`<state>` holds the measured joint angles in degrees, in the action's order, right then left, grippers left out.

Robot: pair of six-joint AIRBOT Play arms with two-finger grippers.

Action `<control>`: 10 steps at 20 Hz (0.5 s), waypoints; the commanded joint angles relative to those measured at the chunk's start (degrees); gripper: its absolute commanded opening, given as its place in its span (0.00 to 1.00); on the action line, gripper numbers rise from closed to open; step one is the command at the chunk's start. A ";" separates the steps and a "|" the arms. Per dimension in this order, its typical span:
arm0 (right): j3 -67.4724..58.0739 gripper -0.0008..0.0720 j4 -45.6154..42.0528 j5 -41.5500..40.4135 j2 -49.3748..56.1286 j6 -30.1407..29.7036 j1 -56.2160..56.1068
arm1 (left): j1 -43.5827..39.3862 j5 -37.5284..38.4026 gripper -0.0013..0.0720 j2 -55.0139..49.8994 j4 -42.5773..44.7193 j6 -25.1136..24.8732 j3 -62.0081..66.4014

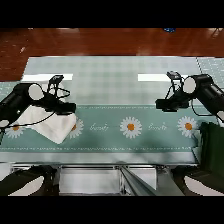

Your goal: Fold the shirts.

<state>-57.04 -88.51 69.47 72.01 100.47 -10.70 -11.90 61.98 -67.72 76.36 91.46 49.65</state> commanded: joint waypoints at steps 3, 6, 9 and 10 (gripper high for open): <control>-0.04 0.04 0.02 0.02 0.02 0.00 -0.07 | -0.02 0.11 0.05 -0.04 -0.92 -0.11 0.07; -0.04 0.04 0.02 0.02 0.02 0.00 -0.07 | -0.02 -0.02 0.05 -0.04 -0.92 -0.11 0.07; -0.04 0.04 0.02 0.02 0.02 0.00 -0.07 | -0.02 -1.20 0.05 -0.07 -0.92 -0.11 0.07; -0.04 0.04 0.02 -0.07 0.02 0.02 -0.07 | -0.02 -1.68 0.05 -0.07 -0.92 -0.13 0.07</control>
<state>-57.04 -88.51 69.47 72.01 100.47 -10.72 -11.90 61.49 -67.77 75.46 91.35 49.65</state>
